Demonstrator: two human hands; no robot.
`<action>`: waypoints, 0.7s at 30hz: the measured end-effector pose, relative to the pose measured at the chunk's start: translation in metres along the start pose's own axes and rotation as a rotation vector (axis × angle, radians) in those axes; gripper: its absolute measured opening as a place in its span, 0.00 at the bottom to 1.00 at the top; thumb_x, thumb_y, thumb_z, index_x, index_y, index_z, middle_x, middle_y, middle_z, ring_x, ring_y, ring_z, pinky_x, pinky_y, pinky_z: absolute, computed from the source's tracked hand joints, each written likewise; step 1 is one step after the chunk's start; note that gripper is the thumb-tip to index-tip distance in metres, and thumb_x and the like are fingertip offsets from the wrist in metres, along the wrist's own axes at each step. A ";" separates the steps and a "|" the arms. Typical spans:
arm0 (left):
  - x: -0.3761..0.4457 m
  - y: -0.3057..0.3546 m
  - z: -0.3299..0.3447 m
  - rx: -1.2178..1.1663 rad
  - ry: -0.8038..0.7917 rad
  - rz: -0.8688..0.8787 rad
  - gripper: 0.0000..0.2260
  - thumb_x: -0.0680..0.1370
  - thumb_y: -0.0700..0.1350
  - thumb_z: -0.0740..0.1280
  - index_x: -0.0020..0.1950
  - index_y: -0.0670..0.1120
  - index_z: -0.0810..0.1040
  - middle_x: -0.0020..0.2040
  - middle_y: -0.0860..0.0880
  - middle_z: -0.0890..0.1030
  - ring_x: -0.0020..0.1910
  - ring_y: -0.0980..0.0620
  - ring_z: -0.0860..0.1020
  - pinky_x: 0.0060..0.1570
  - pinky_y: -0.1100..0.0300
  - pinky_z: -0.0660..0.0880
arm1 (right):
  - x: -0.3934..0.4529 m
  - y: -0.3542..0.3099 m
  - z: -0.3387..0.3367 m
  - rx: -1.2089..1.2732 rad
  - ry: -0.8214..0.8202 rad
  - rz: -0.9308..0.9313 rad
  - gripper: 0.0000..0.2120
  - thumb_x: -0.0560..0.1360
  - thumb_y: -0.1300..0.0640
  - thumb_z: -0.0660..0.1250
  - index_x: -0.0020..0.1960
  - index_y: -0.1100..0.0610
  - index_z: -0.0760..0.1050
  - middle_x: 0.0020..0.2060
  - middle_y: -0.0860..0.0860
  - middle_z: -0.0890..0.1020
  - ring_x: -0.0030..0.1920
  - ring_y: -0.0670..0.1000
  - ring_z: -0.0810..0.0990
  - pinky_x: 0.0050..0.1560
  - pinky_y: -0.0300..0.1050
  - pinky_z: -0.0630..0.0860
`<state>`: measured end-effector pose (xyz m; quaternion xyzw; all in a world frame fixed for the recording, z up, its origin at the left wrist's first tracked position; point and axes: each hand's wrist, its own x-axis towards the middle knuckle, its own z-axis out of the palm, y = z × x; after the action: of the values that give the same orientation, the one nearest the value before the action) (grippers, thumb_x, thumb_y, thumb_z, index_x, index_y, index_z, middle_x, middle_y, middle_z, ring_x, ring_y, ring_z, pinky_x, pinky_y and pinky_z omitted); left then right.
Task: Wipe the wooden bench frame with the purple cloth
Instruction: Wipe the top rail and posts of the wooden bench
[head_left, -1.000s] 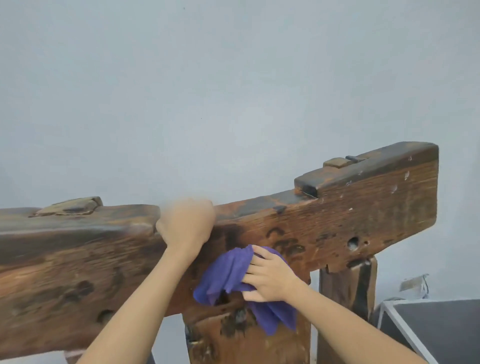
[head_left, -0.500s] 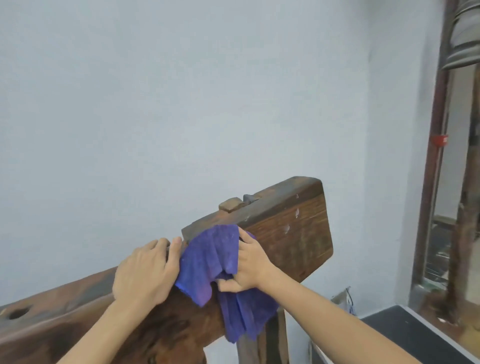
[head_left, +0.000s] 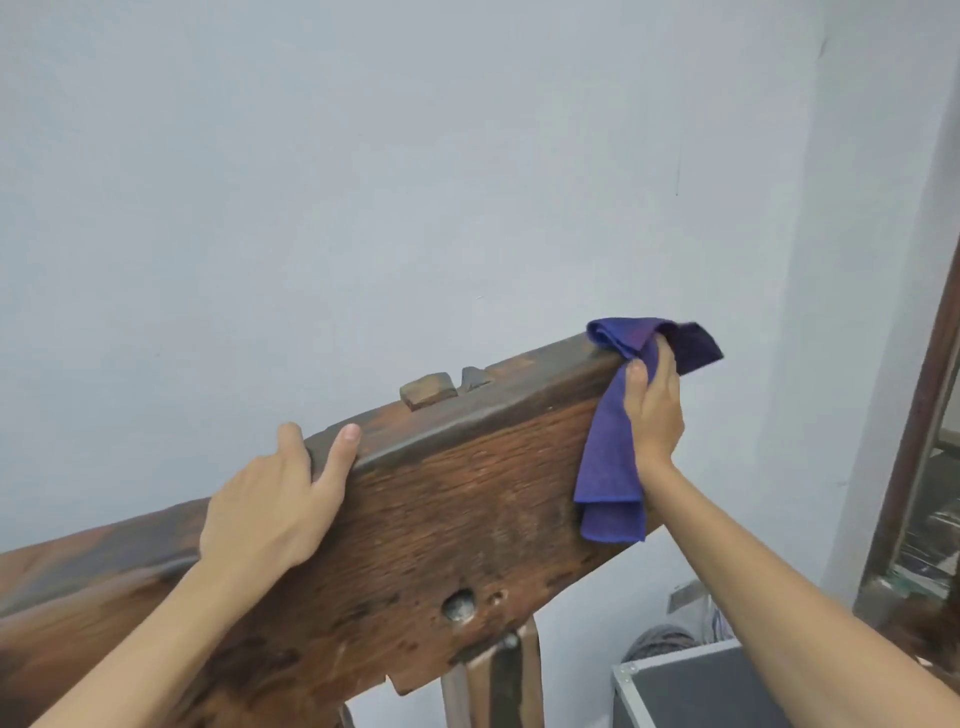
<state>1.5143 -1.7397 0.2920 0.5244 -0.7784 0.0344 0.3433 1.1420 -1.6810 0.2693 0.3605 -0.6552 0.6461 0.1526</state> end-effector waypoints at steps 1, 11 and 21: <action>-0.001 0.001 -0.001 0.010 0.005 0.000 0.30 0.74 0.75 0.39 0.41 0.50 0.61 0.31 0.46 0.76 0.32 0.46 0.74 0.34 0.51 0.68 | -0.015 -0.002 0.008 0.003 0.052 0.102 0.31 0.81 0.45 0.52 0.79 0.61 0.62 0.76 0.61 0.69 0.75 0.62 0.68 0.69 0.55 0.67; -0.010 -0.009 -0.010 0.104 -0.121 0.012 0.31 0.77 0.73 0.43 0.50 0.46 0.65 0.43 0.40 0.81 0.49 0.36 0.80 0.44 0.48 0.68 | -0.210 -0.118 0.088 -0.009 0.050 0.294 0.27 0.82 0.53 0.59 0.69 0.76 0.69 0.66 0.74 0.75 0.65 0.74 0.76 0.67 0.65 0.71; -0.105 -0.150 -0.110 0.090 -0.290 0.369 0.32 0.83 0.64 0.44 0.83 0.47 0.55 0.83 0.52 0.57 0.83 0.54 0.51 0.81 0.51 0.48 | -0.370 -0.226 0.153 -0.306 -0.534 -0.386 0.23 0.76 0.49 0.57 0.54 0.64 0.81 0.45 0.63 0.86 0.46 0.65 0.86 0.48 0.58 0.82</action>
<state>1.7177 -1.6783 0.2705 0.3877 -0.8999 0.0553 0.1920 1.5904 -1.7044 0.1713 0.6066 -0.6811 0.3827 0.1473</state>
